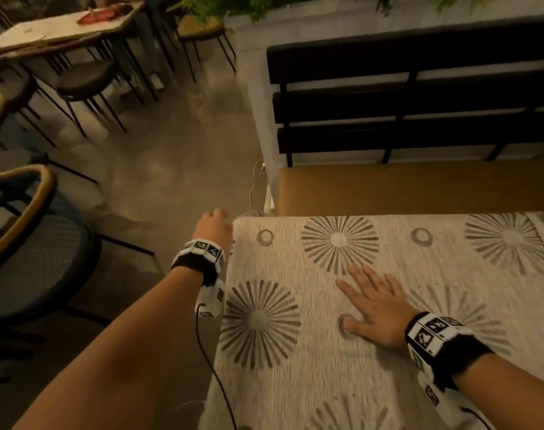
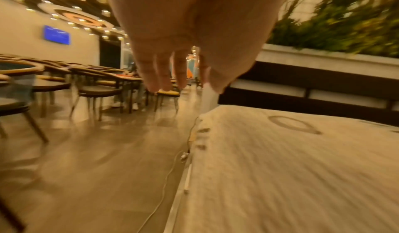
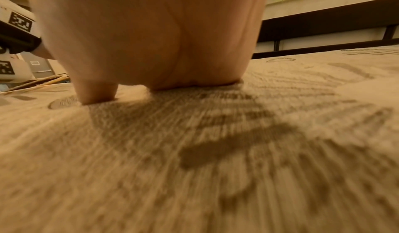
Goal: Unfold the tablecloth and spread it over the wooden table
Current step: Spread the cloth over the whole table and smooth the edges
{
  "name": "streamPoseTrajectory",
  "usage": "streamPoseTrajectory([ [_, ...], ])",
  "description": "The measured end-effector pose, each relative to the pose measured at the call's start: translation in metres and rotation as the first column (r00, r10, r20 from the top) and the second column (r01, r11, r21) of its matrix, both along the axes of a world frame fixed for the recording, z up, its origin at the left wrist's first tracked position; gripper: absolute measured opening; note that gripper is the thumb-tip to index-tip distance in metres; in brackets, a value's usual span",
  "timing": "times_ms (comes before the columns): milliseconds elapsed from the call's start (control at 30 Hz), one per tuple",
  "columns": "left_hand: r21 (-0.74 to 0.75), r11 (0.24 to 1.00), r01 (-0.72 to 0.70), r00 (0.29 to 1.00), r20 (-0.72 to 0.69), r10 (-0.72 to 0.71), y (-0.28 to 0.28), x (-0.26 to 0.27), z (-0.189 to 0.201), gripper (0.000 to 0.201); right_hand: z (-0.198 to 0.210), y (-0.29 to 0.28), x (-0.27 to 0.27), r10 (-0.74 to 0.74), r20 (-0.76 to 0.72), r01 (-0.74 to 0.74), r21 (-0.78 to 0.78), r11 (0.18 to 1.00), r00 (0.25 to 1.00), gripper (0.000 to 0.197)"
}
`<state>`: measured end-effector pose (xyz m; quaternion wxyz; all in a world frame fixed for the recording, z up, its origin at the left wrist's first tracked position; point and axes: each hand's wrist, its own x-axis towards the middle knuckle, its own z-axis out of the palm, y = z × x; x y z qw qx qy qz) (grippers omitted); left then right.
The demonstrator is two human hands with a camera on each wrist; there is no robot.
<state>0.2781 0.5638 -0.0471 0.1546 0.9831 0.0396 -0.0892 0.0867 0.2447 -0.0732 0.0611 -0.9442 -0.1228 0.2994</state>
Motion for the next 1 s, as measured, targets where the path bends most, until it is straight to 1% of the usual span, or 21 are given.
streamPoseTrajectory([
  [33, -0.008, 0.988, 0.153, 0.988, 0.014, -0.153, -0.006, -0.003, -0.004, 0.037, 0.000, 0.001, 0.000, 0.000, 0.000, 0.000, -0.001, 1.000, 1.000, 0.093],
  [67, -0.019, 0.956, 0.293, 0.956, 0.001, -0.293, -0.013, -0.006, -0.007, 0.038, 0.001, 0.001, -0.001, 0.000, -0.001, 0.000, 0.001, 1.000, 1.000, 0.093],
  [100, -0.037, 0.927, 0.374, 0.926, -0.036, -0.375, -0.018, -0.007, -0.013, 0.040, 0.000, 0.001, -0.001, 0.001, 0.001, -0.001, 0.002, 1.000, 1.000, 0.093],
  [133, -0.062, 0.920, 0.386, 0.917, -0.088, -0.390, -0.023, -0.008, -0.016, 0.043, 0.000, 0.001, 0.000, 0.001, 0.001, -0.001, 0.004, 1.000, 1.000, 0.094],
  [167, -0.108, 0.933, 0.342, 0.925, -0.137, -0.355, -0.021, -0.006, -0.022, 0.047, 0.000, 0.002, 0.000, 0.000, -0.001, 0.000, 0.008, 1.000, 1.000, 0.095],
  [233, -0.177, 0.976, 0.125, 0.951, -0.260, -0.169, -0.015, -0.005, -0.030, 0.064, 0.000, 0.001, -0.001, -0.003, -0.007, 0.003, 0.015, 1.000, 1.000, 0.095],
  [300, -0.156, 0.987, -0.044, 0.919, -0.394, -0.021, -0.003, -0.004, -0.040, 0.089, 0.000, 0.002, 0.001, 0.000, -0.013, 0.000, 0.021, 1.000, 1.000, 0.091],
  [333, -0.120, 0.990, -0.073, 0.901, -0.433, 0.014, 0.000, -0.005, -0.043, 0.095, 0.002, 0.003, 0.002, 0.000, -0.021, 0.001, 0.028, 1.000, 1.000, 0.088],
  [367, -0.066, 0.996, -0.067, 0.903, -0.429, 0.032, 0.000, -0.005, -0.043, 0.094, 0.003, 0.003, 0.002, -0.002, -0.023, 0.003, 0.045, 0.999, 1.000, 0.083],
  [433, 0.116, 0.992, 0.042, 0.952, -0.305, -0.004, -0.014, -0.006, -0.031, 0.079, 0.012, 0.000, 0.001, -0.022, -0.016, 0.024, 0.115, 0.993, 1.000, 0.077],
  [467, 0.196, 0.973, 0.120, 0.972, -0.223, -0.074, -0.029, -0.010, -0.016, 0.073, 0.018, -0.003, -0.002, -0.044, -0.003, 0.044, 0.160, 0.986, 0.999, 0.074],
  [500, 0.253, 0.945, 0.207, 0.973, -0.157, -0.171, -0.046, -0.014, 0.000, 0.068, 0.024, -0.008, -0.005, -0.076, 0.014, 0.071, 0.210, 0.975, 0.997, 0.070],
  [533, 0.253, 0.927, 0.278, 0.959, -0.120, -0.255, -0.068, -0.023, 0.018, 0.064, 0.030, -0.014, -0.011, -0.121, 0.032, 0.108, 0.266, 0.958, 0.992, 0.065],
  [600, 0.163, 0.901, 0.402, 0.915, -0.103, -0.390, -0.117, -0.044, 0.044, 0.056, 0.038, -0.033, -0.029, -0.195, 0.056, 0.163, 0.349, 0.923, 0.979, 0.053],
  [633, 0.077, 0.882, 0.465, 0.883, -0.104, -0.457, -0.146, -0.060, 0.054, 0.052, 0.041, -0.048, -0.043, -0.218, 0.080, 0.176, 0.359, 0.917, 0.973, 0.047],
  [667, -0.035, 0.859, 0.511, 0.853, -0.101, -0.512, -0.174, -0.076, 0.059, 0.048, 0.043, -0.065, -0.059, -0.244, 0.099, 0.196, 0.347, 0.917, 0.965, 0.043],
  [733, -0.260, 0.770, 0.582, 0.781, -0.085, -0.619, -0.230, -0.114, 0.064, 0.036, 0.047, -0.106, -0.096, -0.322, 0.135, 0.274, 0.290, 0.917, 0.937, 0.037],
  [800, -0.456, 0.684, 0.569, 0.733, -0.096, -0.673, -0.287, -0.153, 0.057, 0.023, 0.056, -0.151, -0.143, -0.392, 0.158, 0.365, 0.178, 0.914, 0.906, 0.035],
  [833, -0.559, 0.648, 0.518, 0.727, -0.112, -0.677, -0.314, -0.171, 0.050, 0.019, 0.059, -0.173, -0.168, -0.420, 0.162, 0.405, 0.118, 0.906, 0.893, 0.039],
  [900, -0.700, 0.610, 0.371, 0.721, -0.197, -0.664, -0.369, -0.204, 0.039, 0.021, 0.060, -0.210, -0.219, -0.455, 0.161, 0.456, 0.036, 0.889, 0.876, 0.064],
  [1000, -0.732, 0.667, 0.142, 0.723, -0.384, -0.575, -0.444, -0.249, 0.029, 0.044, 0.048, -0.247, -0.285, -0.477, 0.054, 0.479, -0.067, 0.875, 0.877, 0.104],
])
